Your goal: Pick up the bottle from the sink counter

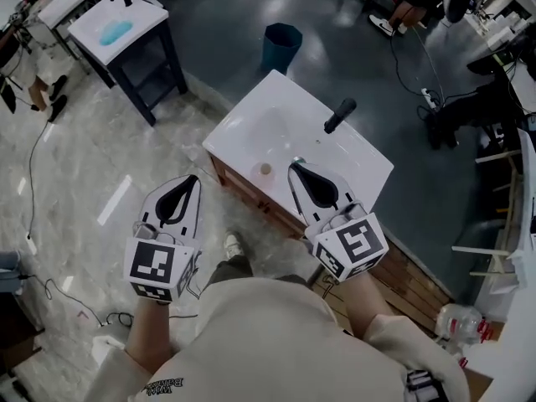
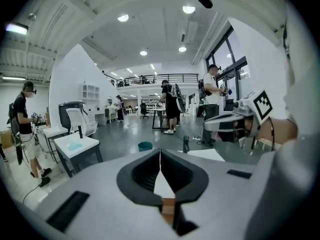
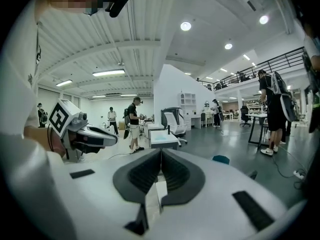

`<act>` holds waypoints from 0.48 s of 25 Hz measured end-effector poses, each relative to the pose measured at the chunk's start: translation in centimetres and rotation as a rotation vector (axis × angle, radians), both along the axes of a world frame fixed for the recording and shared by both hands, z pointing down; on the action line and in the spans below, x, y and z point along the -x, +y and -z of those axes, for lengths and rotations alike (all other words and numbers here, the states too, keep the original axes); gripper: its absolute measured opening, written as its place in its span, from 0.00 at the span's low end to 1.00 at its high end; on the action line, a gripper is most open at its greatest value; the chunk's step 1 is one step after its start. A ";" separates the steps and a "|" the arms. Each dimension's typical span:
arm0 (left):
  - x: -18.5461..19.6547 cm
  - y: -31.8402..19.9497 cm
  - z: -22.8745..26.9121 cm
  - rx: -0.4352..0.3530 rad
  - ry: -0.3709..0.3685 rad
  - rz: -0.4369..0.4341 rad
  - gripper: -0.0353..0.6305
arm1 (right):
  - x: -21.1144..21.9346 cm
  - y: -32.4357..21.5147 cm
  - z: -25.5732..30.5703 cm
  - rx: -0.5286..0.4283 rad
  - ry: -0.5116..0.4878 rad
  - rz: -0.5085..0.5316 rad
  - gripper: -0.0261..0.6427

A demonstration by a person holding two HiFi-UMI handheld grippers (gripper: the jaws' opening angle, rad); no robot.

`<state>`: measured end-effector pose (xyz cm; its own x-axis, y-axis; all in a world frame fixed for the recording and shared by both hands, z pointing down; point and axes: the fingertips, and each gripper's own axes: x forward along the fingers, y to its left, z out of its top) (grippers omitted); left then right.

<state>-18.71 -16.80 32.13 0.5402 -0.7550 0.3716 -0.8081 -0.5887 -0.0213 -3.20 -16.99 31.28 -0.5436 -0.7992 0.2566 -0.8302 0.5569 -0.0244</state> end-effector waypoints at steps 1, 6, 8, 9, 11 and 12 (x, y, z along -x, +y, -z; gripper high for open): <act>0.2 -0.7 0.0 0.001 0.000 -0.008 0.06 | 0.2 -0.6 0.1 -0.004 0.000 -0.007 0.03; 0.4 -3.1 -0.2 0.005 0.004 -0.040 0.06 | 0.3 -2.8 0.1 -0.013 0.009 -0.039 0.03; 0.1 -3.7 -0.4 0.007 0.006 -0.048 0.06 | 0.1 -3.4 0.1 -0.015 0.010 -0.046 0.03; -0.1 -4.0 -0.6 0.011 0.008 -0.051 0.06 | 0.0 -3.7 0.1 -0.015 0.009 -0.047 0.03; -0.4 -4.3 -0.8 0.020 0.009 -0.055 0.06 | -0.2 -4.1 0.0 -0.013 0.003 -0.047 0.03; -0.6 -4.5 -0.9 0.025 0.007 -0.055 0.06 | -0.4 -4.3 0.0 -0.013 -0.002 -0.044 0.03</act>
